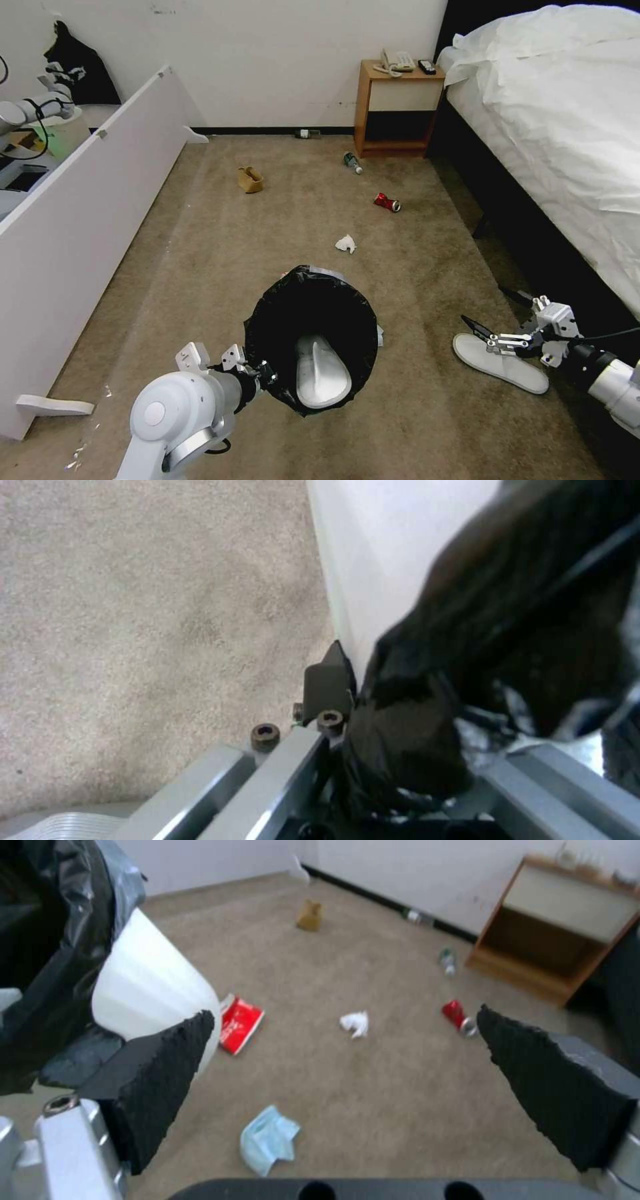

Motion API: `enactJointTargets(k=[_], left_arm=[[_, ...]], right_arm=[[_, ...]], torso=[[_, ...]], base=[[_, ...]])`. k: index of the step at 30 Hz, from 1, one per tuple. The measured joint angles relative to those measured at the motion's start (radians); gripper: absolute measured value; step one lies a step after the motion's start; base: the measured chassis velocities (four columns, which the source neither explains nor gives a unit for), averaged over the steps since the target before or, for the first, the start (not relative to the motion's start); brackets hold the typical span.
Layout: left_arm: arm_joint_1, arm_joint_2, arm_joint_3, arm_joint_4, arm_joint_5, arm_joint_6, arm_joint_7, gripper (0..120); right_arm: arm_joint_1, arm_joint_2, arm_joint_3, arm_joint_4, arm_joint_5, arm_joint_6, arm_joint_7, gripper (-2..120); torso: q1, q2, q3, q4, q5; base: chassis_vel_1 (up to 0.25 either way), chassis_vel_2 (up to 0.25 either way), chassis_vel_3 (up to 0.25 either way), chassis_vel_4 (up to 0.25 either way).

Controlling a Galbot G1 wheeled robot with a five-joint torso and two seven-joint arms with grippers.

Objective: Pick up the trash bin and place the garbage on the floor into it.

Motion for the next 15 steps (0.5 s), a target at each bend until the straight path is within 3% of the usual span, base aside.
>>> enactJointTargets(k=[15], left_arm=[[0.019,0.011,0.001,-0.033,0.001,-0.001,0.003,0]], right_arm=[[-0.007,0.097,0.018,0.051,-0.081,0.034,-0.053,100]], torso=[[0.000,0.000,0.000,-0.0002,-0.0001]], base=[[0.000,0.000,0.000,0.000]])
